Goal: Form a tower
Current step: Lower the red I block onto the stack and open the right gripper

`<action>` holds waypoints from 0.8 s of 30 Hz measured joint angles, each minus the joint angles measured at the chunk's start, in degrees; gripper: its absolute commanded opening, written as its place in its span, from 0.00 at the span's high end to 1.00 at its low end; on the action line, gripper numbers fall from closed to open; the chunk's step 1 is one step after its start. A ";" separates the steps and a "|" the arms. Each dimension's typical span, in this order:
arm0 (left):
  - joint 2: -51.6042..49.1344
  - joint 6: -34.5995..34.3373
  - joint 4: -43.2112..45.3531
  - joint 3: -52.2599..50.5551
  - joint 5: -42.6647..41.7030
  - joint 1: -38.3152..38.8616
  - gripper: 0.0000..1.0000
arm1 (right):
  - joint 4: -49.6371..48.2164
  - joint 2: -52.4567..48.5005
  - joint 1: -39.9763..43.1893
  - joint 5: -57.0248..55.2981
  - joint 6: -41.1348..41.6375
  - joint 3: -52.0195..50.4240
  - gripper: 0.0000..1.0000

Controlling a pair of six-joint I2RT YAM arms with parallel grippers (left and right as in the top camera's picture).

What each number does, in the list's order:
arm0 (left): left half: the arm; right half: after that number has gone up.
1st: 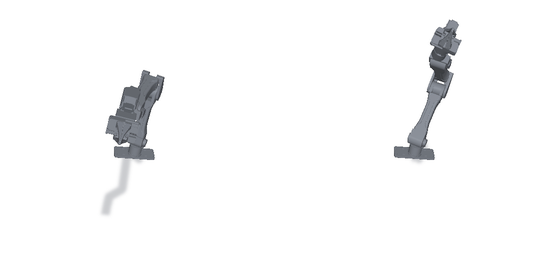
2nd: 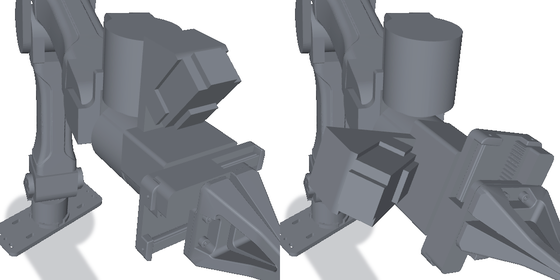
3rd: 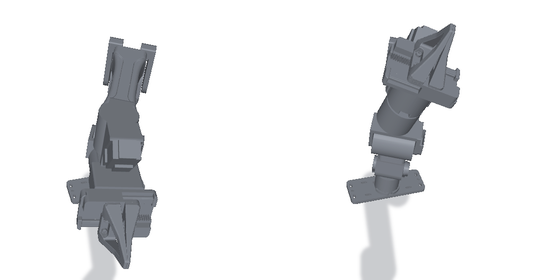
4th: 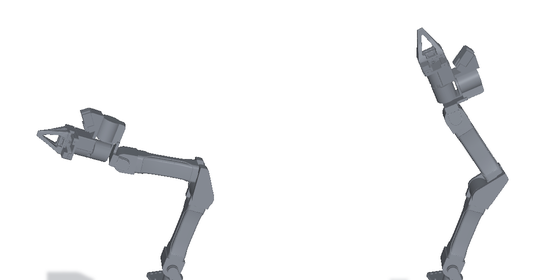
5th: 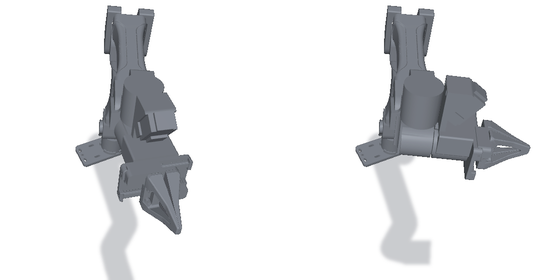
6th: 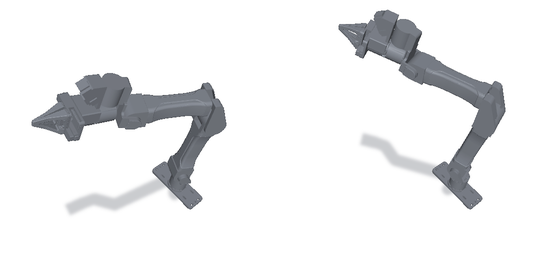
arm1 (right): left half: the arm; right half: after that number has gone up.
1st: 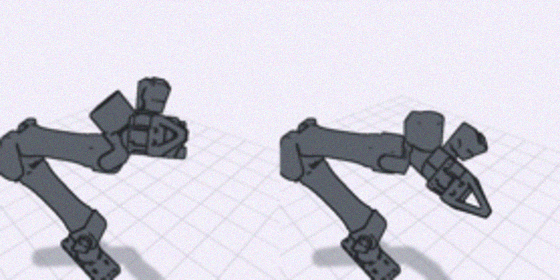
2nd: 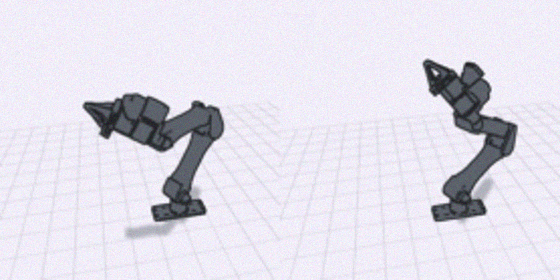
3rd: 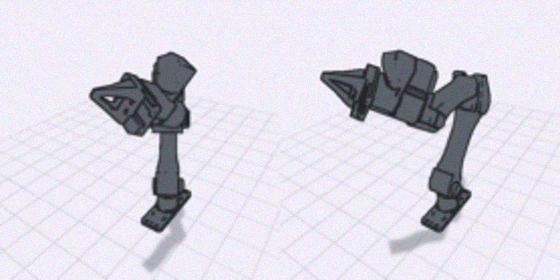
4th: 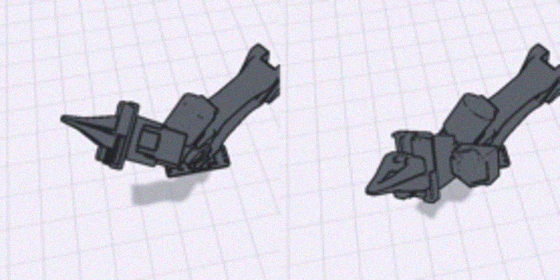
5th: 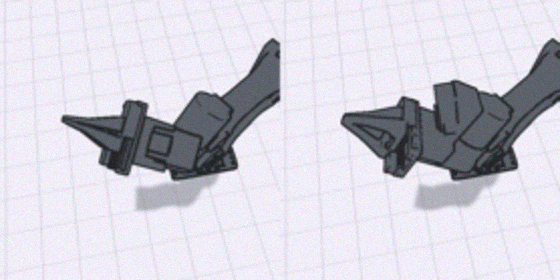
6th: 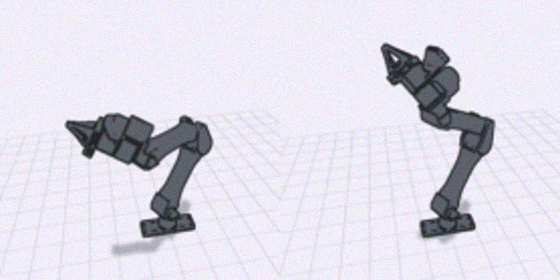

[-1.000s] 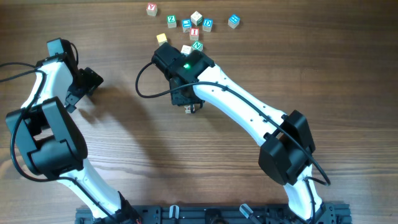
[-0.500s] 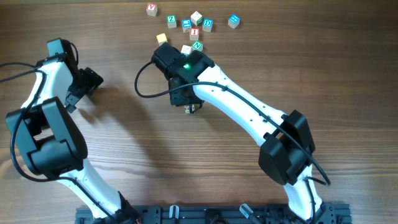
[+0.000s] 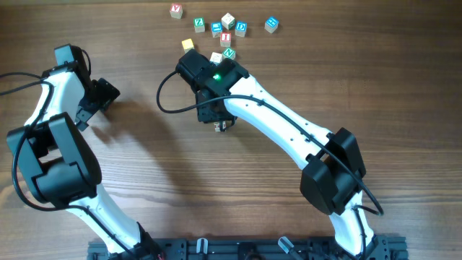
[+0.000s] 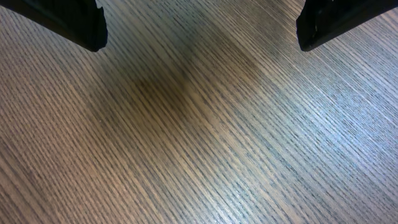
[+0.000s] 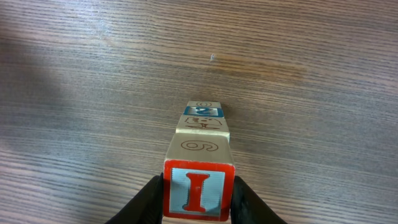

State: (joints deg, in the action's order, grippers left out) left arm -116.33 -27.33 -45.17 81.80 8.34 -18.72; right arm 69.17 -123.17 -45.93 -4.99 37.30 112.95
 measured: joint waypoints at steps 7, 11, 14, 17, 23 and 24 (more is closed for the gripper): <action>0.00 0.00 -0.02 0.00 0.00 0.00 0.00 | -0.87 0.00 0.00 -0.24 -0.02 0.00 0.69; -0.02 0.00 0.00 0.00 0.00 0.00 0.00 | -0.76 0.00 0.00 -0.24 0.00 0.00 0.69; 0.00 0.00 -0.02 0.00 0.00 0.00 0.00 | 0.39 0.00 0.00 -0.24 0.00 0.00 0.69; -0.02 0.00 0.00 0.00 0.00 0.00 0.00 | 0.48 0.00 0.00 -0.24 0.00 0.00 0.69; -0.02 0.00 0.00 0.00 0.00 0.00 0.00 | 0.31 -0.02 0.00 -0.46 -0.13 0.00 0.48; -0.02 0.00 0.00 0.00 0.00 0.00 0.00 | 0.24 -0.02 0.00 -0.46 0.00 0.00 0.39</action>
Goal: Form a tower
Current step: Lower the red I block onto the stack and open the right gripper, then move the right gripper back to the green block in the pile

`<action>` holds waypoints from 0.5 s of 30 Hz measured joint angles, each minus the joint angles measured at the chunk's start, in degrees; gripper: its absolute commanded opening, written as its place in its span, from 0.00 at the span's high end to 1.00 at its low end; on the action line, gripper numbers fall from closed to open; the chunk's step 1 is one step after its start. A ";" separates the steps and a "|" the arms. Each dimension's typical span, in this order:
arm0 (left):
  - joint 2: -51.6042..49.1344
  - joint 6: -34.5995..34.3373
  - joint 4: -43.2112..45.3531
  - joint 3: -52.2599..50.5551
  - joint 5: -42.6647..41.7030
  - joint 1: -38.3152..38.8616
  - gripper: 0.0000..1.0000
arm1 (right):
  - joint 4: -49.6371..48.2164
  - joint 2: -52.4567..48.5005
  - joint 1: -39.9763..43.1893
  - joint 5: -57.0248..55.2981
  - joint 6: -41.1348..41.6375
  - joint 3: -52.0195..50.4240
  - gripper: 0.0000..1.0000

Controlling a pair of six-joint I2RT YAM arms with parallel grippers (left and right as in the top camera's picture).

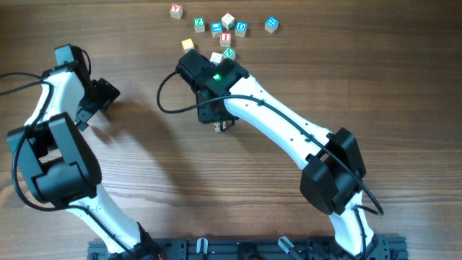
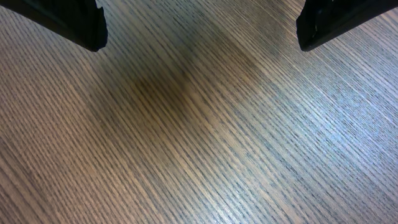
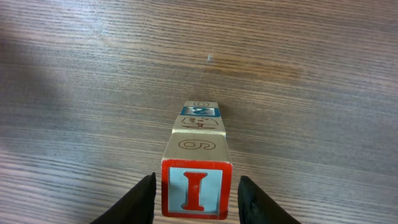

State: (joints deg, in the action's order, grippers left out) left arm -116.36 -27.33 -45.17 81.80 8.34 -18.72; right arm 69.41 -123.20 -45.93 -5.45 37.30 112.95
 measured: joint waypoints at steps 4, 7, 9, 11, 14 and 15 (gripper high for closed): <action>0.00 0.00 0.00 0.00 0.00 0.00 0.00 | -1.70 0.00 0.00 -0.20 -0.22 -0.02 0.25; 0.02 0.00 0.00 0.00 0.00 0.00 0.00 | -5.57 0.00 0.94 -0.17 -1.11 -0.04 0.21; 0.02 0.00 0.00 0.00 0.00 0.00 0.00 | -8.66 0.00 3.41 -0.17 -2.51 -0.07 0.18; 0.00 0.00 0.00 0.00 0.00 0.00 0.00 | -10.86 0.00 6.23 -0.20 -3.15 -0.07 0.00; 0.02 0.02 -0.02 0.00 0.00 0.00 0.00 | -13.35 0.00 12.41 -0.22 -5.33 -0.07 0.00; 0.02 0.00 0.00 0.00 0.00 0.00 0.00 | -13.38 0.00 13.73 -0.22 -5.75 -0.07 0.00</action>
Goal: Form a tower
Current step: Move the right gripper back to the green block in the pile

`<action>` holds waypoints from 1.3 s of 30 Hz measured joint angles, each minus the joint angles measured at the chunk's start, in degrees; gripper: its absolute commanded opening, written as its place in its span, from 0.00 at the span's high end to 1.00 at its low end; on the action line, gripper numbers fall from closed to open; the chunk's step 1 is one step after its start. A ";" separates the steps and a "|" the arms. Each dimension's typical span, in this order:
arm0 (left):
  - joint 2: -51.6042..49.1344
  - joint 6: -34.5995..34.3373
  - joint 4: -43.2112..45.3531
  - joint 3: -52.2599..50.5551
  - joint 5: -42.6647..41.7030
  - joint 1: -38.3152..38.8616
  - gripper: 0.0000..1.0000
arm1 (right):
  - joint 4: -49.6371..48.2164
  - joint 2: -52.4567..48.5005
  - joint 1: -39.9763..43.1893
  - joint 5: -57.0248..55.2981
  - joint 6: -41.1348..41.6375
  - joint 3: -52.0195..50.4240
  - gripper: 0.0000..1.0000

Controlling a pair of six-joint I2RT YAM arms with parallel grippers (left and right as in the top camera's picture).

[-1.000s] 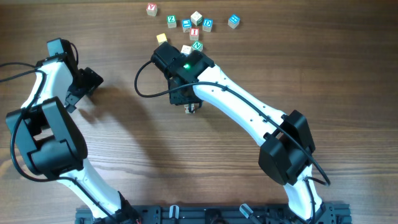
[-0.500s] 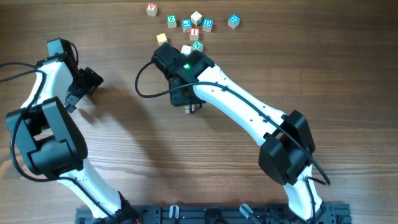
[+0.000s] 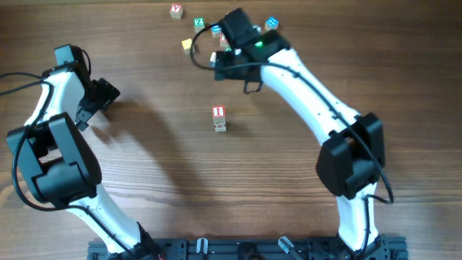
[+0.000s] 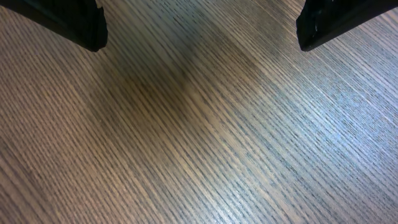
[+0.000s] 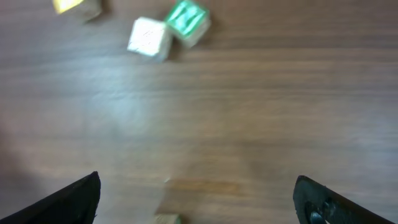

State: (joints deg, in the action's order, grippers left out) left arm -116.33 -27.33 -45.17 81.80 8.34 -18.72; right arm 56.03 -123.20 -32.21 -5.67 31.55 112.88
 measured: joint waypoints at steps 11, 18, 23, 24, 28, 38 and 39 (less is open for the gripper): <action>-0.02 0.00 0.00 0.00 0.00 0.00 0.00 | -4.42 0.00 3.50 0.00 -0.83 -0.02 0.00; 0.00 0.00 0.00 0.00 0.00 0.00 0.00 | -4.48 0.00 3.50 0.00 -0.83 -0.02 0.00; 0.00 0.00 0.00 0.00 0.00 0.00 0.00 | -4.48 0.00 3.50 0.00 -0.83 -0.02 0.00; 0.00 0.00 0.00 0.00 0.00 0.00 0.00 | -4.46 0.00 3.50 0.00 -0.83 -0.02 0.00; 0.00 0.00 0.00 0.00 0.00 0.00 0.00 | -4.46 0.00 3.50 0.00 -0.83 -0.02 0.00; 0.00 0.00 0.00 0.00 0.00 0.00 0.00 | -5.25 0.00 3.50 0.00 -0.79 -0.04 0.00; 0.00 0.00 -0.02 0.00 0.00 0.00 0.00 | -7.19 0.00 3.50 0.02 -0.72 -0.07 0.00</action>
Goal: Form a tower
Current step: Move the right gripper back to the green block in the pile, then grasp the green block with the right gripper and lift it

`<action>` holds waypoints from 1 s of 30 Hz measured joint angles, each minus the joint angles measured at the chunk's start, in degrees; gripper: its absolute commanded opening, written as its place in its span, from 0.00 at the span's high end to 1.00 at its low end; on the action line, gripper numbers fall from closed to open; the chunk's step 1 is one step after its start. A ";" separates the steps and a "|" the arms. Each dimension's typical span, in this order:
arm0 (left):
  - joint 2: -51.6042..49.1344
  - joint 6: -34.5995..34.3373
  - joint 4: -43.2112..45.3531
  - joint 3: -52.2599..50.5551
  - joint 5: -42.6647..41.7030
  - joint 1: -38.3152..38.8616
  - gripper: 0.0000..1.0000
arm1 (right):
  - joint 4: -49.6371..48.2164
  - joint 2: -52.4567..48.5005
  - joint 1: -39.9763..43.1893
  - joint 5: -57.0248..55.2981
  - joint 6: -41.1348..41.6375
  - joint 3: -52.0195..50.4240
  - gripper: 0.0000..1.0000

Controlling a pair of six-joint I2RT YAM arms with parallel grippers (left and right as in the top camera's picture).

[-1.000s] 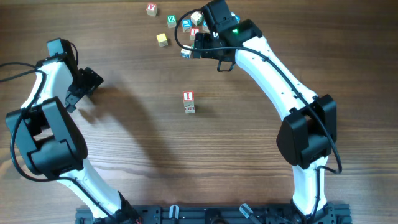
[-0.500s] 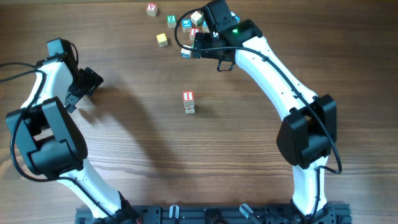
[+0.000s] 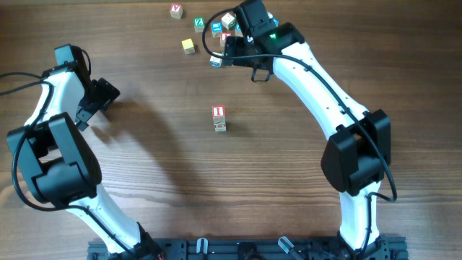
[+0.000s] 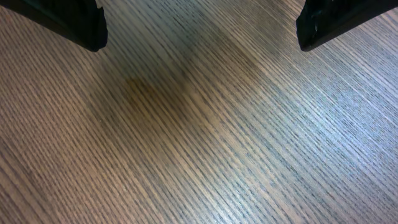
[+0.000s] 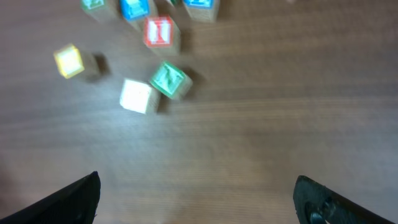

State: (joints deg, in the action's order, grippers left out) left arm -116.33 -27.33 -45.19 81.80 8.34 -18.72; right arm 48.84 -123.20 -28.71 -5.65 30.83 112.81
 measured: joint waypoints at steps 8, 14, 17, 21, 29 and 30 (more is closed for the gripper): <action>0.00 0.00 0.02 0.00 0.00 0.00 0.00 | -19.93 -0.52 0.00 0.70 0.79 -0.20 0.92; 0.00 0.00 0.04 0.00 -0.02 0.00 0.00 | -28.33 -7.17 0.00 0.72 -2.51 -0.20 0.90; 0.00 0.00 0.02 0.00 0.00 0.00 0.00 | -29.86 -11.87 0.00 0.74 -3.96 -0.20 0.90; 0.00 0.00 0.02 0.00 0.00 0.00 0.00 | -31.71 -15.85 0.00 1.81 -2.73 -0.20 0.89; 0.00 0.00 0.02 0.00 0.00 0.00 0.00 | -30.97 -18.14 0.00 4.11 0.20 -0.17 0.89; 0.00 0.00 0.02 0.00 0.00 0.00 0.00 | -30.62 -18.14 0.00 4.11 0.26 -0.07 0.89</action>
State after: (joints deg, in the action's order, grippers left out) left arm -116.33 -27.33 -45.17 81.80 8.34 -18.72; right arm 18.22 -141.34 -28.71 -1.54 31.09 112.75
